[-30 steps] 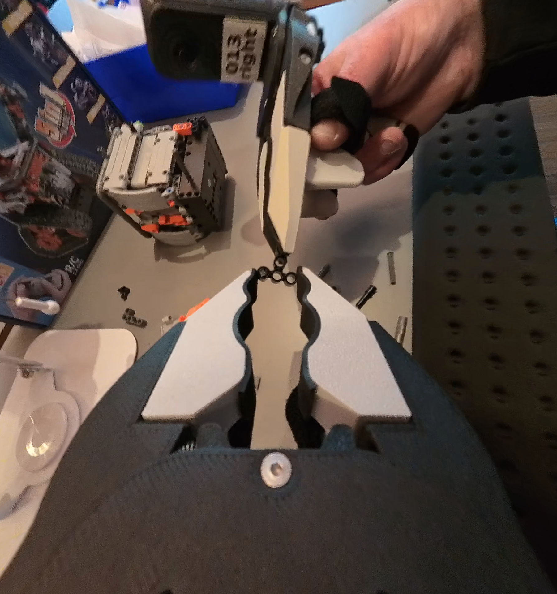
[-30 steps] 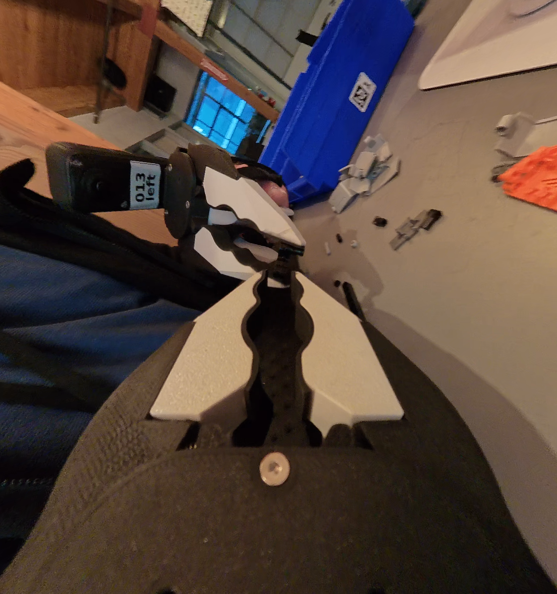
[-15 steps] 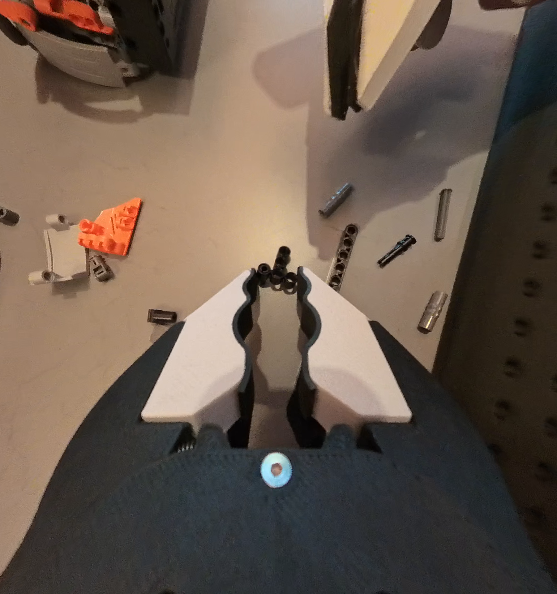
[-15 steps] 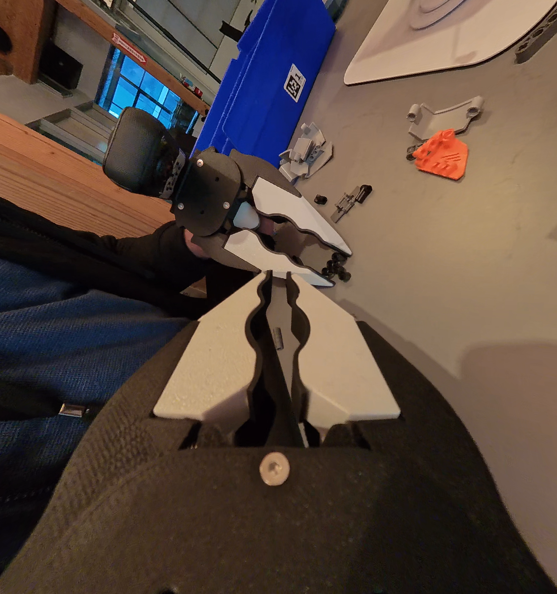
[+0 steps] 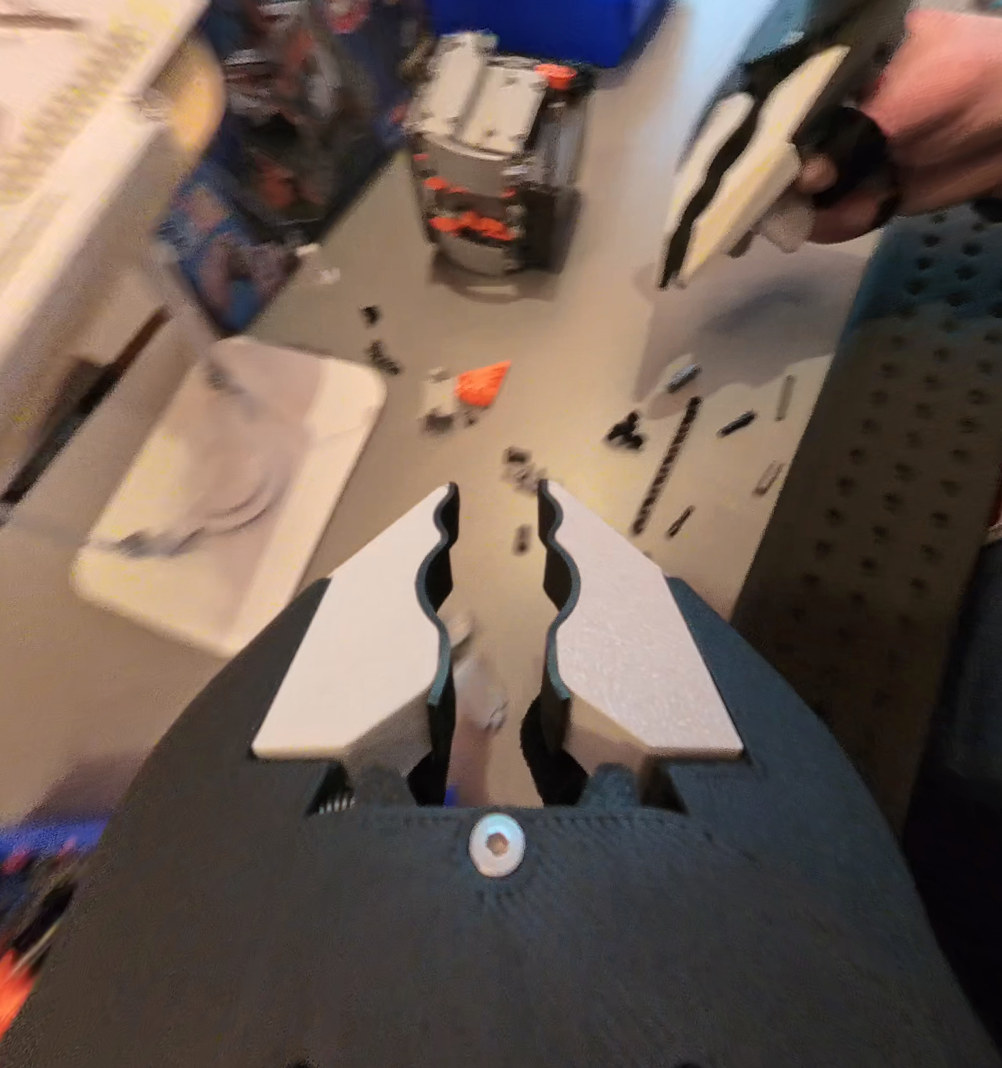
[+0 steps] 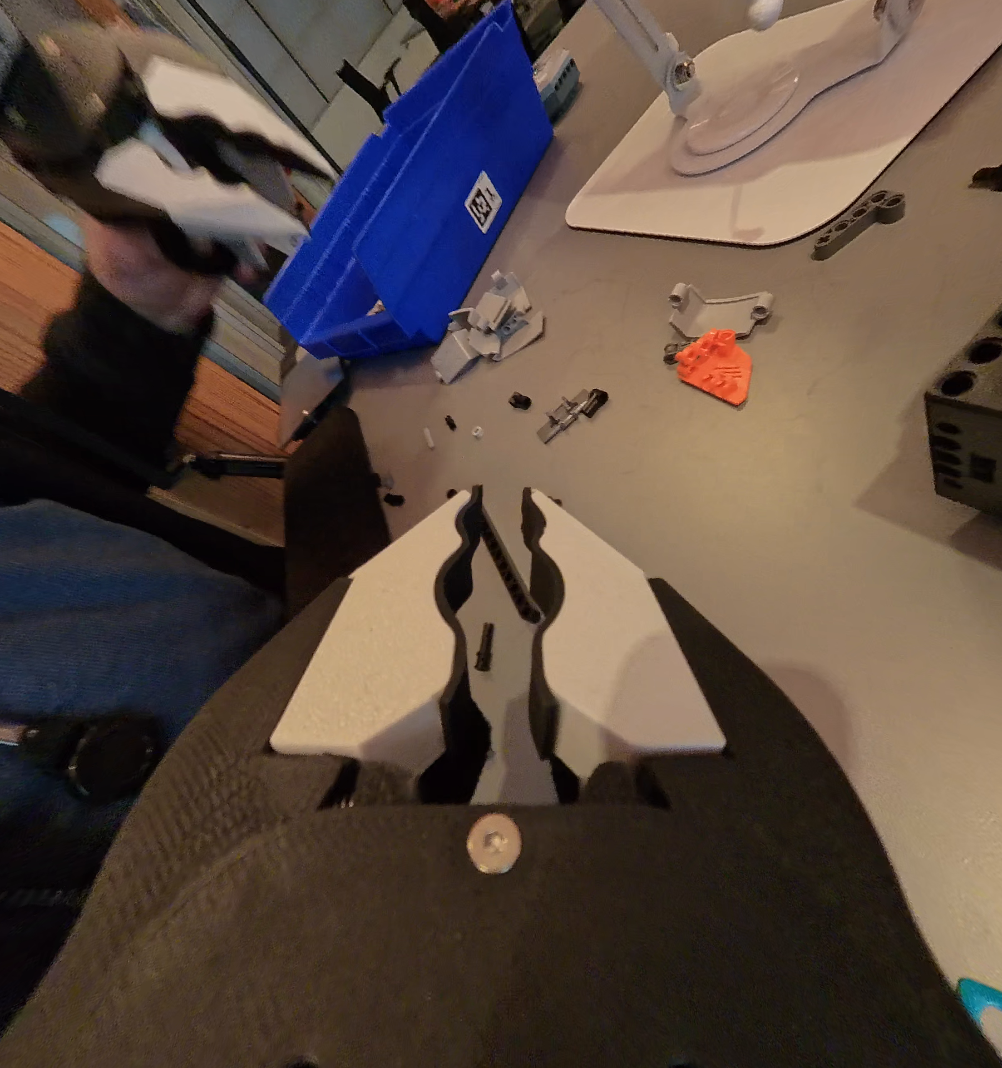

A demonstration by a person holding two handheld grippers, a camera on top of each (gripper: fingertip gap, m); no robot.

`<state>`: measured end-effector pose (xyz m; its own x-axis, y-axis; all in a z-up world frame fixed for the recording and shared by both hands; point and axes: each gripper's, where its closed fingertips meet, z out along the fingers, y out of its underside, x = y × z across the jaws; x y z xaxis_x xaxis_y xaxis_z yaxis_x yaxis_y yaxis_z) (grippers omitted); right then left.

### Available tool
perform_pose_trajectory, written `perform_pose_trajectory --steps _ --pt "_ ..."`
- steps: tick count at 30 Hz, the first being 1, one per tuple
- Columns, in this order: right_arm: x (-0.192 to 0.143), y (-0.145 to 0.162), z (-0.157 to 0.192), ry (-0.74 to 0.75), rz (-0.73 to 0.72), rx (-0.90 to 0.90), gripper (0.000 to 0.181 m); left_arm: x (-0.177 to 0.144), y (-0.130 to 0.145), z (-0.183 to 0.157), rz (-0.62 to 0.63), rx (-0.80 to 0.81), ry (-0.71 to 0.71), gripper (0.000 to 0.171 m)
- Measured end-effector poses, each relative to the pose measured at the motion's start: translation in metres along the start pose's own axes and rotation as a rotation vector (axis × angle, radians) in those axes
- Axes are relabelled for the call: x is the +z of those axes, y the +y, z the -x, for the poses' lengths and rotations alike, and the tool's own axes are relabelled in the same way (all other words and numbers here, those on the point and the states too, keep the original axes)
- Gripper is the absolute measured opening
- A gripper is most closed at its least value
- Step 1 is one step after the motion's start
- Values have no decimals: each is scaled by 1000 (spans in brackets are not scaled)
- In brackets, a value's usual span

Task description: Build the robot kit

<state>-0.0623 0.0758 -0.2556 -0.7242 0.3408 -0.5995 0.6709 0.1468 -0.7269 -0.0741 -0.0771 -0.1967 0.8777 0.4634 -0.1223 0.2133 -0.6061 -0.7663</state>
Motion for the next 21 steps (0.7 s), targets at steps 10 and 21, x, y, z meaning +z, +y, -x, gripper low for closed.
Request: perform_pose_trajectory --steps 10,21 --pt "32 15 -22 232 38 -172 10 -118 125 119 440 -40 -255 25" --pt "34 22 -43 397 41 -227 11 -67 181 83 515 -134 95 16"
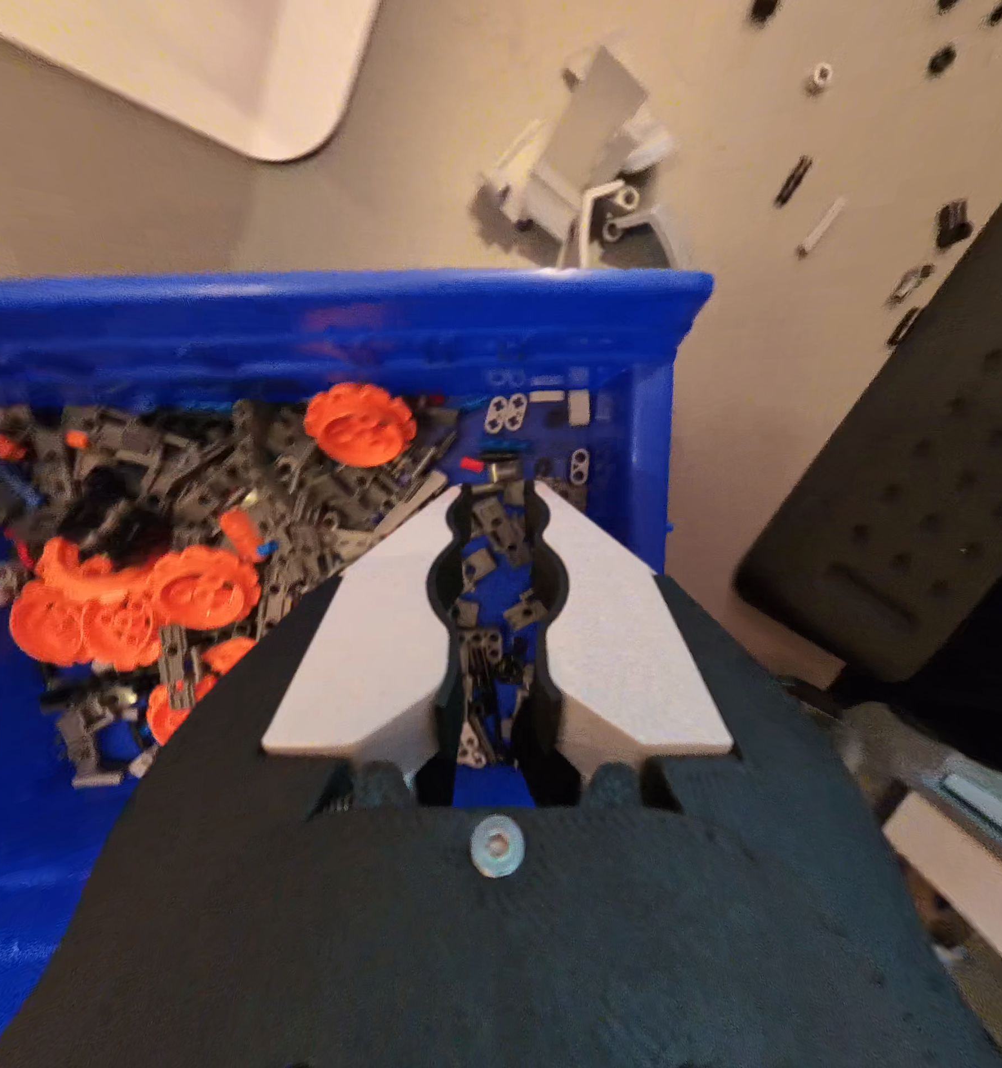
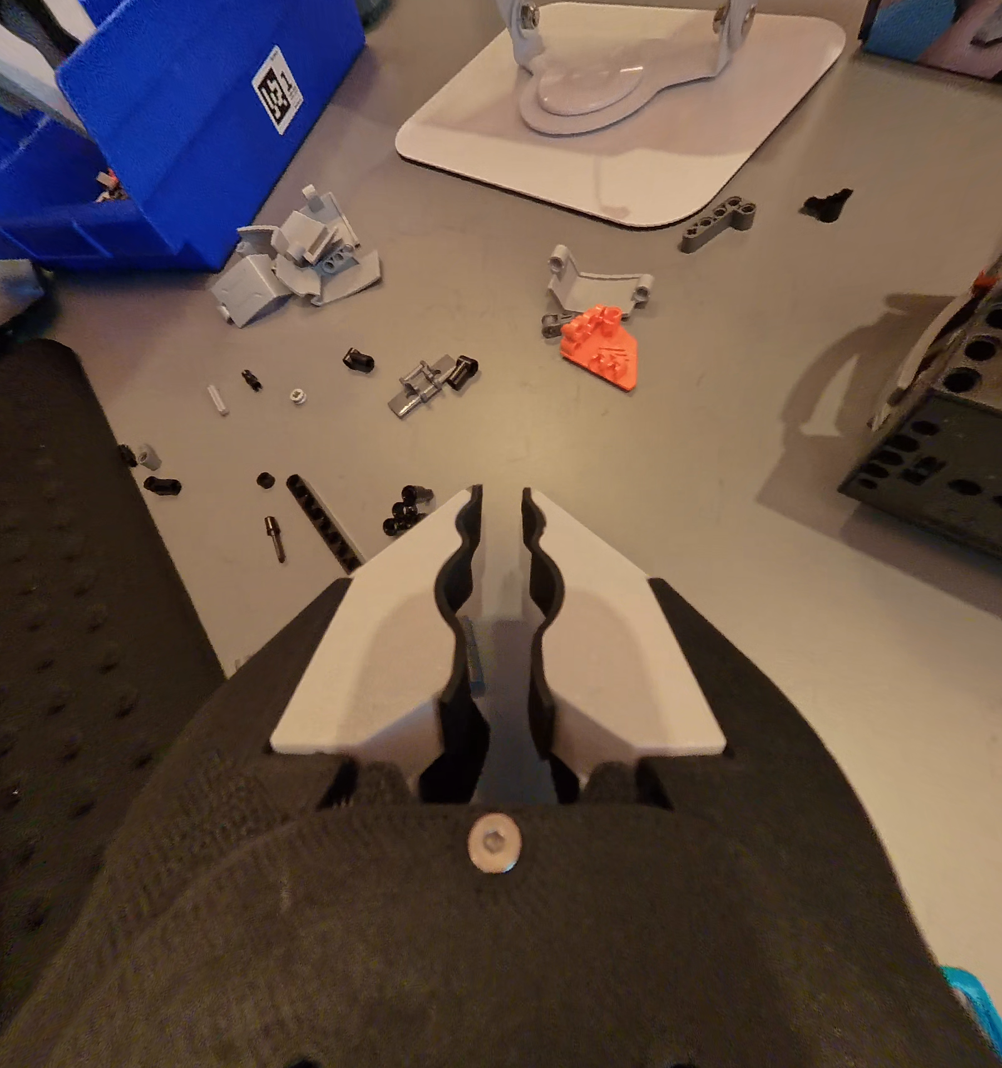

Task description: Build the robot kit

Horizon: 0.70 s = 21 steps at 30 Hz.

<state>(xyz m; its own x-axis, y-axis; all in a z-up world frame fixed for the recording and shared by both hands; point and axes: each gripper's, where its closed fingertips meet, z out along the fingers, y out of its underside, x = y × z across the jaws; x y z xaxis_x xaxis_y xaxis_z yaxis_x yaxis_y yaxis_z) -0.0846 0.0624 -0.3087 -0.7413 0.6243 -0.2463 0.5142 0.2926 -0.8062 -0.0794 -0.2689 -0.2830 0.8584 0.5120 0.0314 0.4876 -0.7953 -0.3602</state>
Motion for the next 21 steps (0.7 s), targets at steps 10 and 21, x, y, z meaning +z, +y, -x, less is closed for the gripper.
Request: perform_pose_trajectory --steps 10,21 --pt "1 1 -4 32 3 4 12 50 6 -2 92 57 10 26" --pt "0 0 -4 28 -5 7 12 54 3 -3 56 49 -3 23"
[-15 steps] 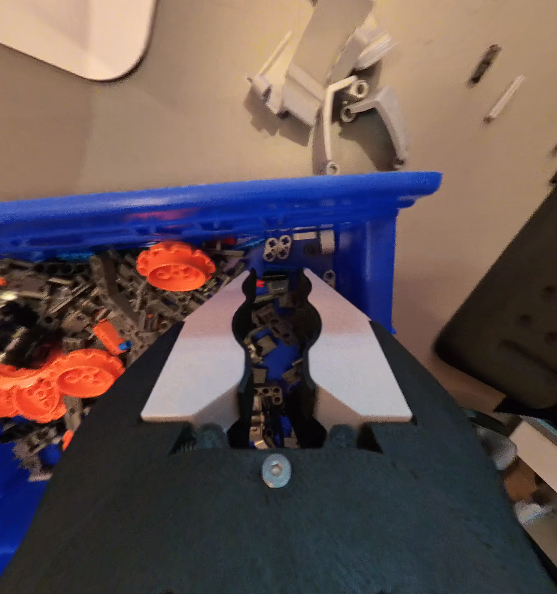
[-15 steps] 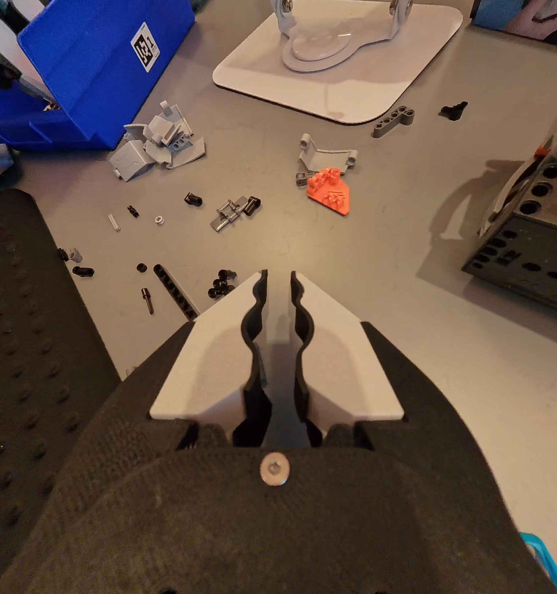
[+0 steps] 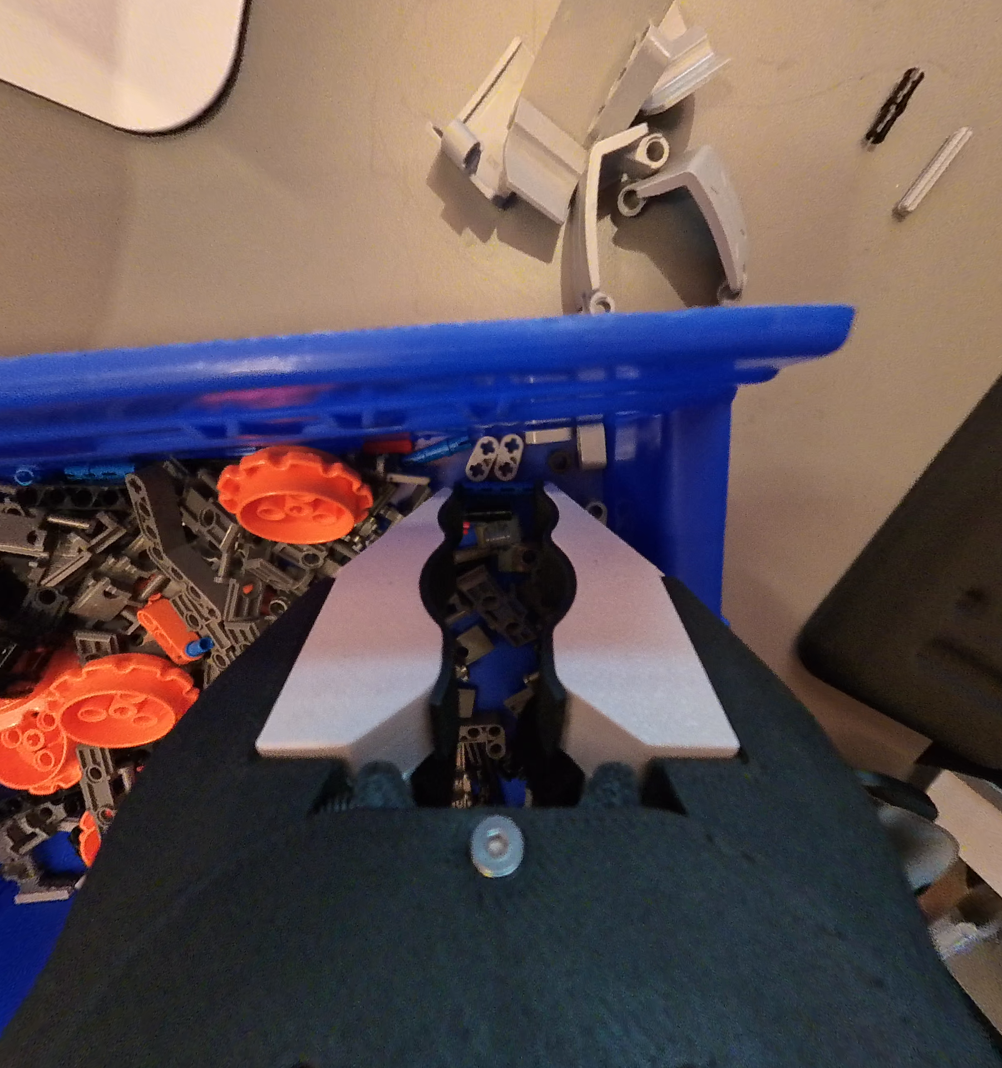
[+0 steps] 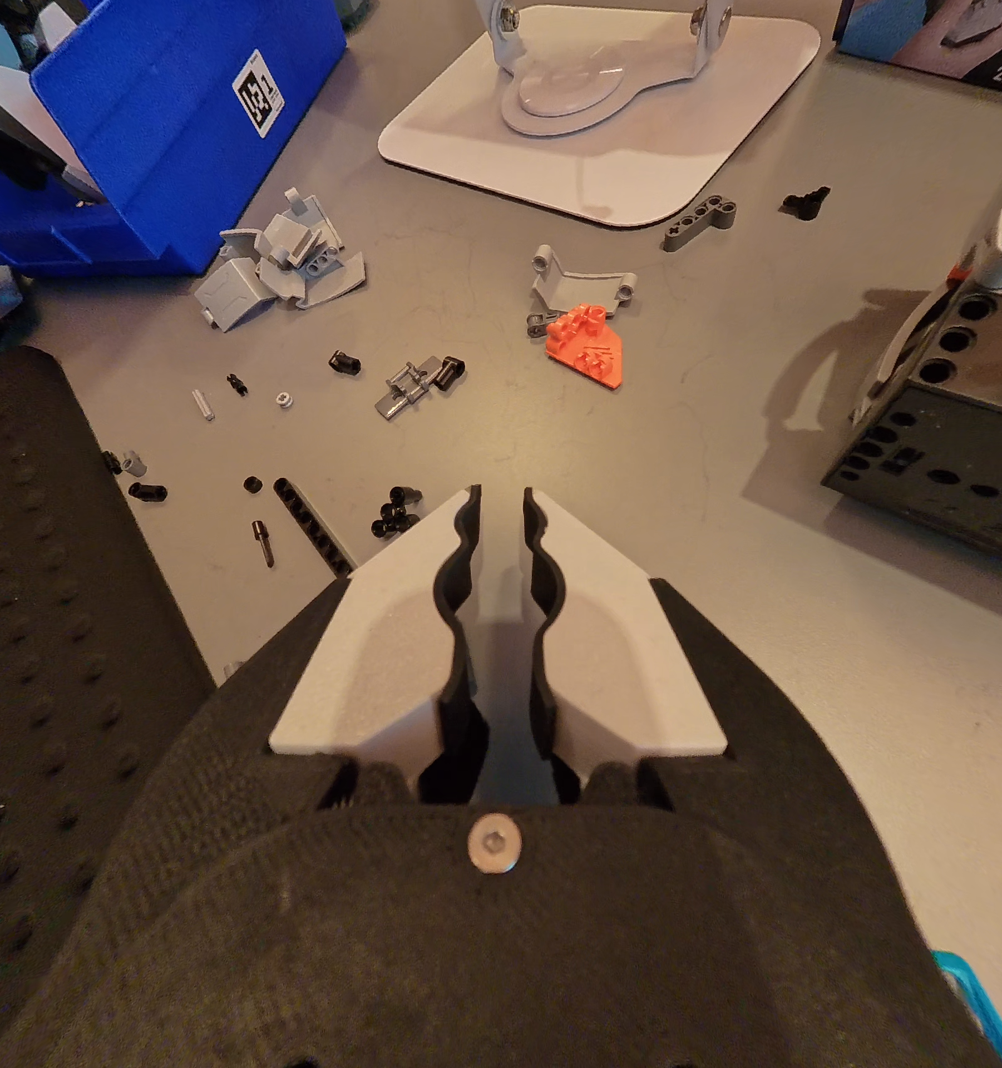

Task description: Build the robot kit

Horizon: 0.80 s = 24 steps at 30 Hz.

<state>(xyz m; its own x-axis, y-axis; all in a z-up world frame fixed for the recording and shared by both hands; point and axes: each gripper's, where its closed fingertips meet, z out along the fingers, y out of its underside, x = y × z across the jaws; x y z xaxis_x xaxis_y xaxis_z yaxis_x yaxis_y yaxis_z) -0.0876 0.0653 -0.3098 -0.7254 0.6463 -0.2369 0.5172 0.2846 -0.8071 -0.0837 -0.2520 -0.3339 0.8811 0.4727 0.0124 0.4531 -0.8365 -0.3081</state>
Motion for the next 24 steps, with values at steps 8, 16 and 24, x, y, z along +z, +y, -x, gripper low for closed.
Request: perform_pose_trajectory --steps 8,16,24 --pt "-7 -9 12 -89 -45 34 21 -47 -10 -2 -98 -48 -14 22" --pt "-49 -59 67 -429 -182 190 18 -142 -108 -69 -516 99 131 22" --pt "-64 -115 135 -937 -250 391 23 -138 -213 -174 -855 306 609 22"
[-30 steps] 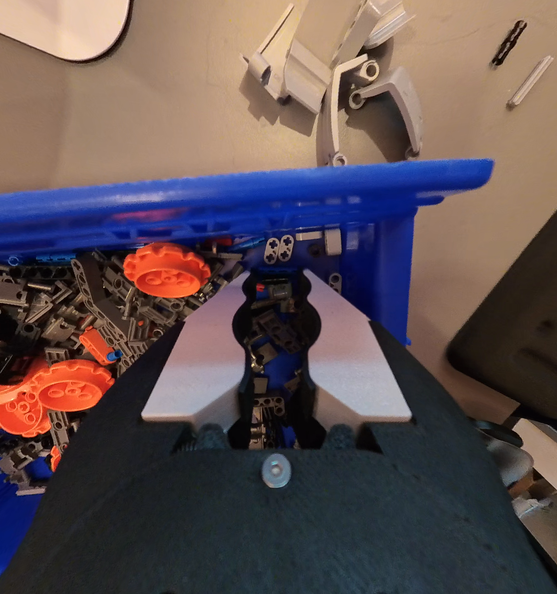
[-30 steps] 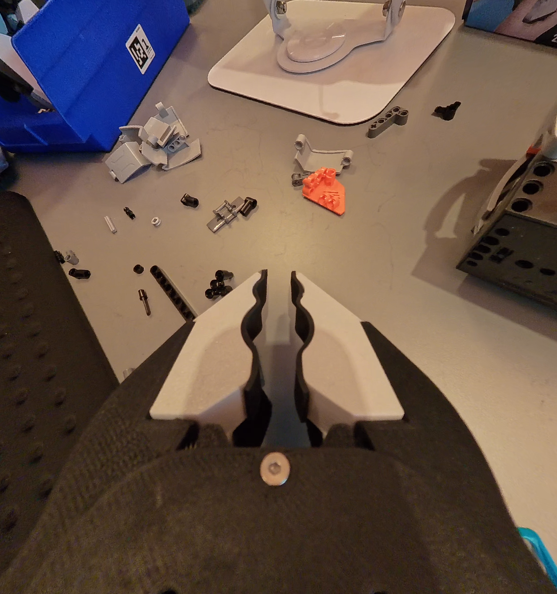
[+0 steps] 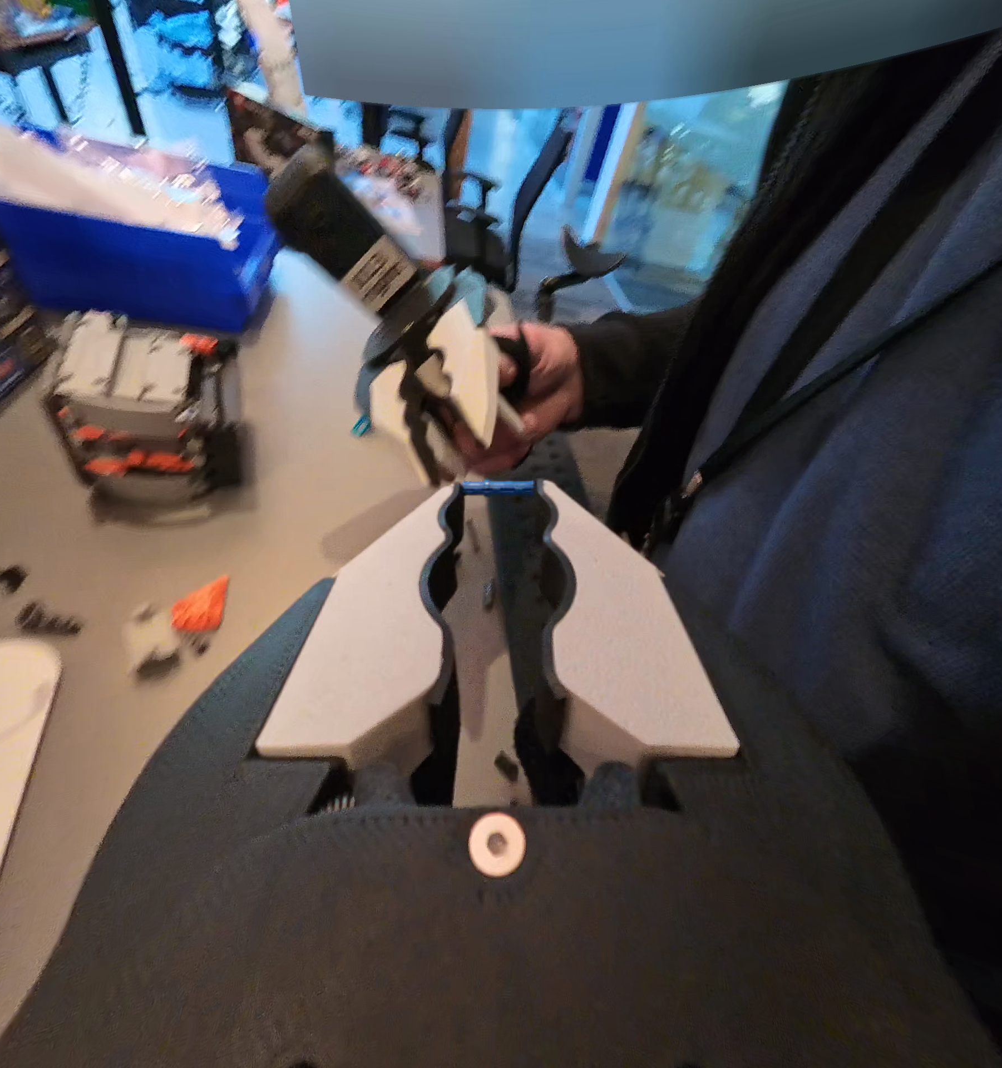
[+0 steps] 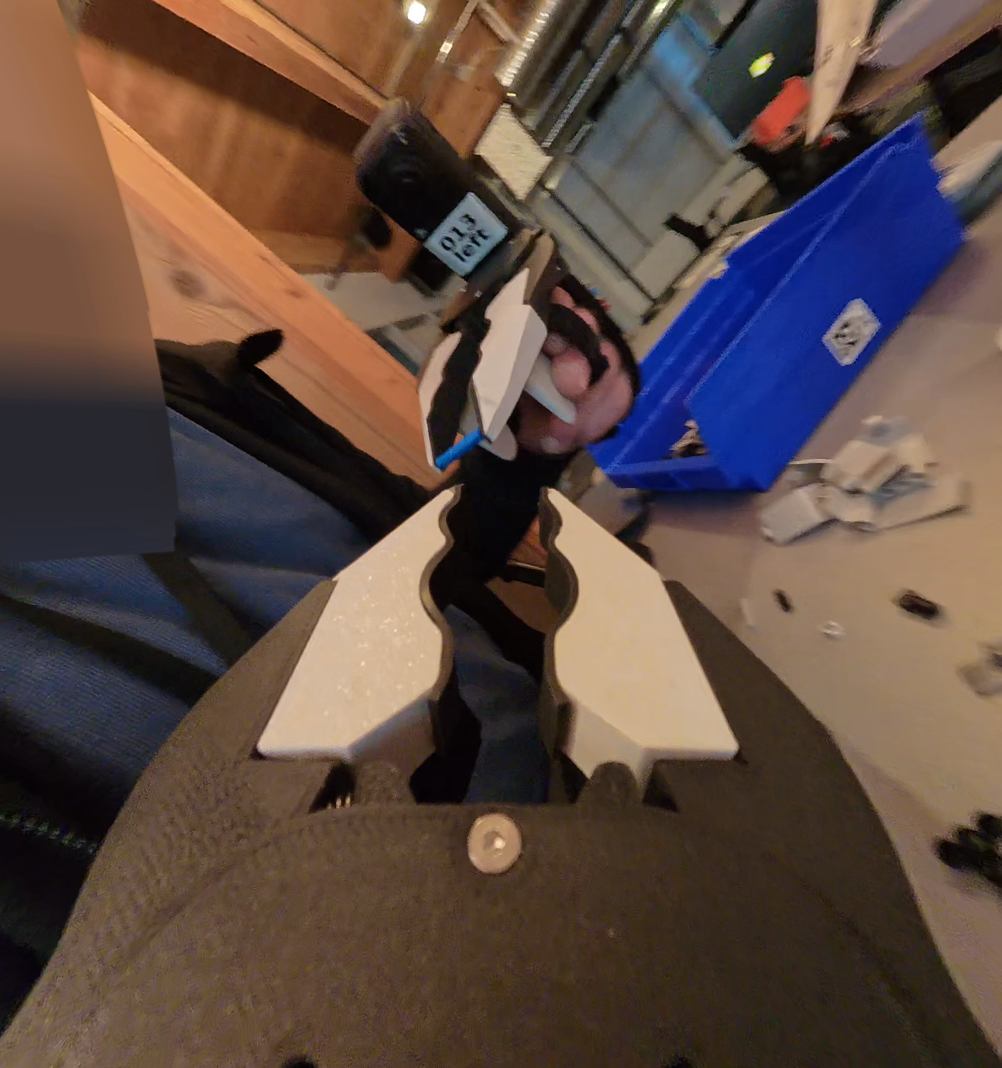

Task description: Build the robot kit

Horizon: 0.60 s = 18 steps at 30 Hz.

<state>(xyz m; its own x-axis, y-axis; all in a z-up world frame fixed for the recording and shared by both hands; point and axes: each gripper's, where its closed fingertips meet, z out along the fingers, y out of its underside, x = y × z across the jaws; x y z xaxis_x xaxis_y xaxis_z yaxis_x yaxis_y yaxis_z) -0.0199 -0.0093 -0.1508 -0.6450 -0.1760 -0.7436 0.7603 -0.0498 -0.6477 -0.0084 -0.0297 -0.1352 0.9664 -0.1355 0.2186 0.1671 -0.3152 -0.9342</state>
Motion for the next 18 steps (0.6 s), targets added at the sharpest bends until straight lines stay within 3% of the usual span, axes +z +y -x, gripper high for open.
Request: perform_pose_trajectory --steps 3,8,18 --pt "3 -6 11 -150 -43 93 22 17 -8 -5 -58 12 92 22" --pt "2 -2 30 -323 -43 190 23 29 -16 -10 -67 71 129 22" --pt "-2 0 39 -415 -61 231 6 45 -15 -20 20 163 165 22"
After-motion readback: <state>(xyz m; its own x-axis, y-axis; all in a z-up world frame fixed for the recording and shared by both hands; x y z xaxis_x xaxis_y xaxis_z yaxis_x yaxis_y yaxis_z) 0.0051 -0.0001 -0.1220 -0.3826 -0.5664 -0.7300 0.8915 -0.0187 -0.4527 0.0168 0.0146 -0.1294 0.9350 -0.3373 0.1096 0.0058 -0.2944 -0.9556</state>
